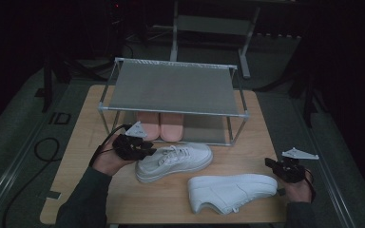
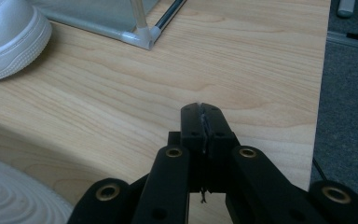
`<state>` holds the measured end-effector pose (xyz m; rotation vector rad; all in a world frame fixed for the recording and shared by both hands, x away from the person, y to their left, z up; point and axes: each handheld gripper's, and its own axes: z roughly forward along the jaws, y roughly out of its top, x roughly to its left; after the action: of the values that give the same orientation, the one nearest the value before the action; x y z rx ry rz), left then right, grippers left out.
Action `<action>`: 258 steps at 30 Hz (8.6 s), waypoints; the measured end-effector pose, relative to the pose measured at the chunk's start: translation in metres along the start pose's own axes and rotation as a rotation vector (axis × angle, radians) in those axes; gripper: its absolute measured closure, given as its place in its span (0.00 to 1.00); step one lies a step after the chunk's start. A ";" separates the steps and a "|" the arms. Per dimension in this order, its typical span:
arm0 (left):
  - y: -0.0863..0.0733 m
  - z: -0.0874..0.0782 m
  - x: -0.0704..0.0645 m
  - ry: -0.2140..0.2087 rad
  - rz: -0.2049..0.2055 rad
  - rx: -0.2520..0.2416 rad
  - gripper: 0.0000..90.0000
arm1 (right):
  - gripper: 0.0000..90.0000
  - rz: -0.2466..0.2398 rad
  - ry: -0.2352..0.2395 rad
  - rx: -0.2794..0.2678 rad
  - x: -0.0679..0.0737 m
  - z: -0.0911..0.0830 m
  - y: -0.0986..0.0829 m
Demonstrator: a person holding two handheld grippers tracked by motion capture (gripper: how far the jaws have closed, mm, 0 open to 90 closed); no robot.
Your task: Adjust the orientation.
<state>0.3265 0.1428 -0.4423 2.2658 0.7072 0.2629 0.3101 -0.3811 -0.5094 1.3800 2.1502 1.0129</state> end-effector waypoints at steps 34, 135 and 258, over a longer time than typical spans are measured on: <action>0.045 0.073 -0.099 -0.188 0.151 -0.044 0.97 | 0.99 0.038 -0.034 0.029 0.002 -0.020 -0.026; 0.077 0.088 -0.122 -0.161 0.277 0.001 1.00 | 1.00 -0.027 0.039 -0.100 0.020 -0.014 0.033; -0.014 0.000 -0.058 0.023 0.046 0.053 0.98 | 1.00 -0.079 0.145 0.021 0.102 0.021 -0.008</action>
<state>0.2727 0.1180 -0.4504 2.3353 0.6822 0.2962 0.2743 -0.2844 -0.5236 1.2548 2.3062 1.0932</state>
